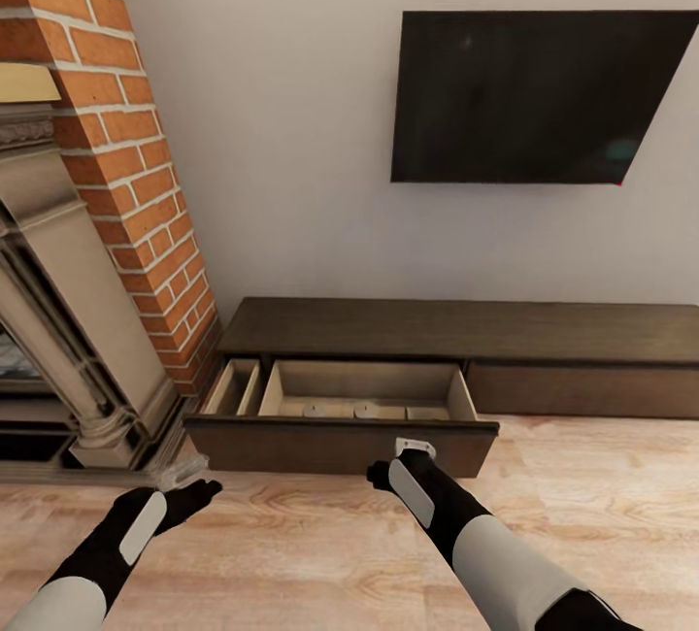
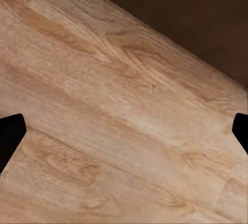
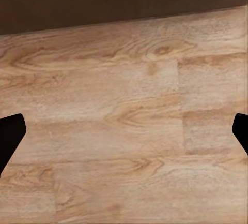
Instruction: Place each of the two pumpkins and all three candles from the living room inside a cabinet in the living room (use any cabinet), then make sure every cabinet is closed, and position the cauldron so it is next to a table in the living room.
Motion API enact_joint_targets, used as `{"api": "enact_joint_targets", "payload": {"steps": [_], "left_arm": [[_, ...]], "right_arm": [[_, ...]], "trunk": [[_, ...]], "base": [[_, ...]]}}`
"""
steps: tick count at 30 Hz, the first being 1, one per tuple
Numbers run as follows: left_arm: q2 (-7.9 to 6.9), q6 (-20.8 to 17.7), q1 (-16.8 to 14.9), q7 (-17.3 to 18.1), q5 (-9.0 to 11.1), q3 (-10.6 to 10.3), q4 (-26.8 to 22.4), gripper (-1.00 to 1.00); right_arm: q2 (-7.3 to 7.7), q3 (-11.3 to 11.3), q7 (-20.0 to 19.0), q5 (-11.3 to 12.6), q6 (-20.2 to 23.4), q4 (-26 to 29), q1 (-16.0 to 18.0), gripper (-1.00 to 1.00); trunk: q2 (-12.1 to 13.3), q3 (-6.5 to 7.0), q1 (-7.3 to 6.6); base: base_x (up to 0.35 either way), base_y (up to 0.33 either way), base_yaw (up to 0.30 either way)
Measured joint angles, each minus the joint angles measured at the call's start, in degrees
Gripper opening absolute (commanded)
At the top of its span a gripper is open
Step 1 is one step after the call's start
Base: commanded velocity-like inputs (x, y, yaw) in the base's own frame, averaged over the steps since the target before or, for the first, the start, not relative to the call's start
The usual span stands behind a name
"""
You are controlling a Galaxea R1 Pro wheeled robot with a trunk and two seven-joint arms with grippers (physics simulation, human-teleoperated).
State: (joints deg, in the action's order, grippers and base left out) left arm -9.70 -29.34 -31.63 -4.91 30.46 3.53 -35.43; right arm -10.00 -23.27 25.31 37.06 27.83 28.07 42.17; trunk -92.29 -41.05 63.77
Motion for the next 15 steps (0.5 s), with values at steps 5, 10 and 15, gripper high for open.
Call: {"api": "enact_joint_targets", "payload": {"steps": [5,10,15], "left_arm": [[1.23,5.24,0.00,-2.59,0.04,-7.21,0.21,1.00],[4.73,9.03,0.00,-3.03,0.00,-11.42,0.41,1.00],[5.65,13.93,0.00,-3.09,-0.04,-14.83,1.04,1.00]], "right_arm": [[0.00,-2.85,0.00,-0.08,-4.16,-1.69,-0.29,1.00],[0.00,-6.82,0.00,-0.03,-10.63,-4.81,-0.33,1.00],[0.00,-7.60,0.00,-0.05,-12.21,-5.84,-0.34,1.00]], "trunk": [[-2.01,-0.90,1.10],[-4.01,-1.80,2.20],[-6.02,-2.69,3.29]], "base": [[0.000,0.000,0.000],[0.000,0.000,0.000],[0.000,0.000,0.000]]}}
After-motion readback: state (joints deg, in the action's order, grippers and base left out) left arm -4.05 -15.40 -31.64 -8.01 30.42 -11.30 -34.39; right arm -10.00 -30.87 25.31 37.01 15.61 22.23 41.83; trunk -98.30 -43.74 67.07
